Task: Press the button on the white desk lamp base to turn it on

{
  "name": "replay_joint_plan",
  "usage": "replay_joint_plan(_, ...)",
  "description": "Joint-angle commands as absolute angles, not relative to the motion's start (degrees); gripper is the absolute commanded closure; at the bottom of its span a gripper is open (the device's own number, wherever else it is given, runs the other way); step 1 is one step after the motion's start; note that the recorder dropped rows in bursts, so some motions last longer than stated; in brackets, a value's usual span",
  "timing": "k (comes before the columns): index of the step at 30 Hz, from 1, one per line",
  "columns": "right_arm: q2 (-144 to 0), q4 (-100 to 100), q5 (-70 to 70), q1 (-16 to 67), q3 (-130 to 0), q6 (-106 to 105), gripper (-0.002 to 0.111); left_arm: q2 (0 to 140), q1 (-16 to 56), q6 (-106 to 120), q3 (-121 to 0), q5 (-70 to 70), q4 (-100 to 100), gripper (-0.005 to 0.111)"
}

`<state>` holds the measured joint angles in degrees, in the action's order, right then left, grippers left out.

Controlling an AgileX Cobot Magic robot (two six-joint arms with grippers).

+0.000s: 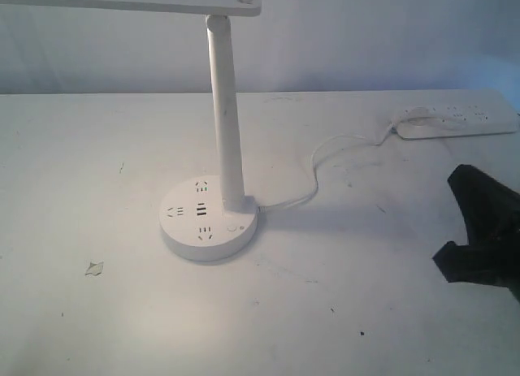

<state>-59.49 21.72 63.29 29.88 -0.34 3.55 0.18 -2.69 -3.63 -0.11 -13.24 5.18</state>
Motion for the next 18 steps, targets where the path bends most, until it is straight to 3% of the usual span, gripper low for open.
replay_joint_plan(1,-48.5,21.8,57.3,29.9,0.0,-2.6,0.108,0.0,-2.7,-3.7,0.0,-13.4,4.8,0.107)
replay_joint_plan(14,-2.7,25.2,22.5,29.9,0.0,-21.1,0.108,0.0,-2.7,-3.7,0.0,-13.4,4.8,0.107)
replay_joint_plan(18,0.0,26.7,19.1,29.7,0.0,-23.1,0.108,0.0,-2.7,-3.7,0.0,-13.6,4.6,0.107)
